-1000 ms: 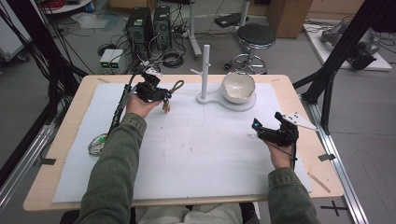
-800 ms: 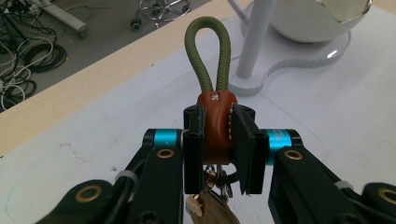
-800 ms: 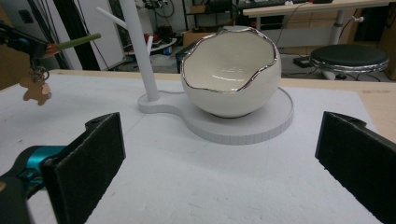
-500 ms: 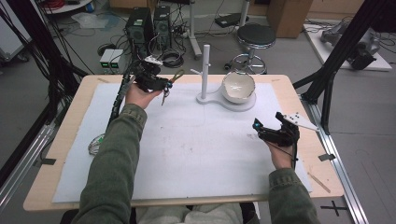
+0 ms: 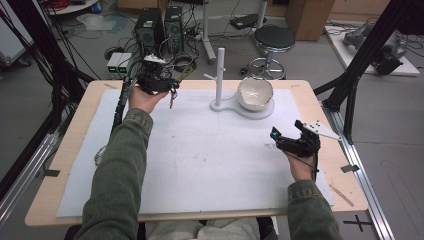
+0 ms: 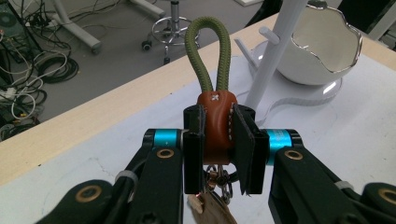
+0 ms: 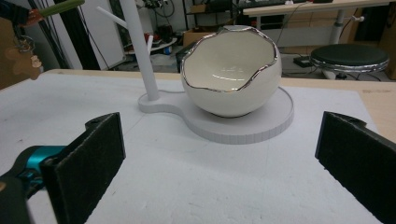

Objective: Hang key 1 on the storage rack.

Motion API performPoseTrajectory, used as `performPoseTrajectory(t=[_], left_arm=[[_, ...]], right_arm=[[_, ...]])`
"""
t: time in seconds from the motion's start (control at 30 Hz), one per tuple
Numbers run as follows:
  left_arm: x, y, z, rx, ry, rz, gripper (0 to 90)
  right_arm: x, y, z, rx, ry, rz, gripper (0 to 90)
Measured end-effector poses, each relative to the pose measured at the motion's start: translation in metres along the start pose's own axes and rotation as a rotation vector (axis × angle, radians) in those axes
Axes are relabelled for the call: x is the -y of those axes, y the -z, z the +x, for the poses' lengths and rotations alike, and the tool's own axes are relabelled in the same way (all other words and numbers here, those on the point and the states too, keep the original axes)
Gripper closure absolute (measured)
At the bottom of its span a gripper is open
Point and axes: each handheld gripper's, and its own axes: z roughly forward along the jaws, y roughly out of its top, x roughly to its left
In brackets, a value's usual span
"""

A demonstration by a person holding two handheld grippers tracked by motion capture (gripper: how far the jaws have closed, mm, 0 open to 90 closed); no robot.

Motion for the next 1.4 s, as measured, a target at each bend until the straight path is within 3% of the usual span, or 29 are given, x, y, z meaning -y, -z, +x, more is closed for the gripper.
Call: performPoseTrajectory(t=[0.27, 0.57, 0.77, 1.4], left_arm=[[-0.005, 0.006, -0.003, 0.014, 0.0, -0.026, 74.6], [-0.022, 0.008, -0.015, 0.034, -0.038, -0.039, 74.5], [-0.022, 0.002, -0.02, 0.035, -0.051, -0.046, 74.4], [-0.013, -0.028, -0.034, 0.081, -0.082, 0.006, 74.2]], right_arm=[[0.0, 0.0, 0.0, -0.001, -0.001, 0.002, 0.5], [0.0, 0.0, 0.0, -0.002, 0.0, 0.0, 0.5], [0.0, 0.0, 0.0, -0.003, 0.001, 0.0, 0.5], [0.001, 0.0, 0.0, -0.002, 0.005, 0.007, 0.5]])
